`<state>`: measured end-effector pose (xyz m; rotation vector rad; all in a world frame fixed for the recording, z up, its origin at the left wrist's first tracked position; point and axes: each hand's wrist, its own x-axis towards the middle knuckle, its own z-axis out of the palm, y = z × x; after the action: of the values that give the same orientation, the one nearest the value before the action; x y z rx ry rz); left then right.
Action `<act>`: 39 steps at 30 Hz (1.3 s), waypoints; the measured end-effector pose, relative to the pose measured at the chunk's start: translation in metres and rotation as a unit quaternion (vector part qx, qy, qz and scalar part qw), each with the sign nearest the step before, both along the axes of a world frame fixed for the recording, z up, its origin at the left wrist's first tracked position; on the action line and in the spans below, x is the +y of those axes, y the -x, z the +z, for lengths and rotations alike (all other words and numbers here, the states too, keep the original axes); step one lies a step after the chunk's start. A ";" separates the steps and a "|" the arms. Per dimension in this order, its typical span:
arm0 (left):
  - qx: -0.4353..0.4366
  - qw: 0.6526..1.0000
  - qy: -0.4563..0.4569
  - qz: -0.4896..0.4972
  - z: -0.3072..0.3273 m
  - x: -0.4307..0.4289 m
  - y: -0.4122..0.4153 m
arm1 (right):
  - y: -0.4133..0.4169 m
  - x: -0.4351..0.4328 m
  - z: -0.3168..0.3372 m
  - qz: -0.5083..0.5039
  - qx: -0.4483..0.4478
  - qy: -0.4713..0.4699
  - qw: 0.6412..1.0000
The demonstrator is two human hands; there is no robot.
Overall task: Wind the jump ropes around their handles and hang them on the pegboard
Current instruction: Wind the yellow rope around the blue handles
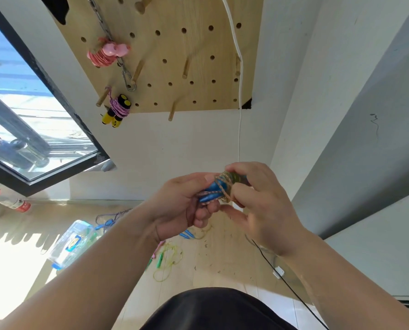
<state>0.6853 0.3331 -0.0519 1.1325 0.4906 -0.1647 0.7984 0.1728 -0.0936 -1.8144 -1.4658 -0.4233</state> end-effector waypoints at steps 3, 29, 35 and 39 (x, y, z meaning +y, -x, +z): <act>0.035 0.999 0.011 0.040 0.008 -0.007 -0.006 | -0.001 0.005 -0.003 -0.018 -0.016 0.008 1.000; 0.034 0.974 -0.167 0.149 -0.007 -0.015 0.015 | 0.008 0.012 0.031 0.042 0.154 0.123 0.979; 0.058 0.976 -0.193 0.080 -0.006 -0.013 0.018 | -0.008 0.003 0.035 0.089 0.021 0.094 0.991; 0.050 0.991 -0.122 0.000 -0.001 -0.002 0.022 | -0.013 -0.002 0.040 0.084 0.119 0.056 0.988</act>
<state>0.6636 0.3308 -0.0531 1.3682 0.6122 -0.1640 0.8119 0.1708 -0.0535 -1.7417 -1.4839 -0.0378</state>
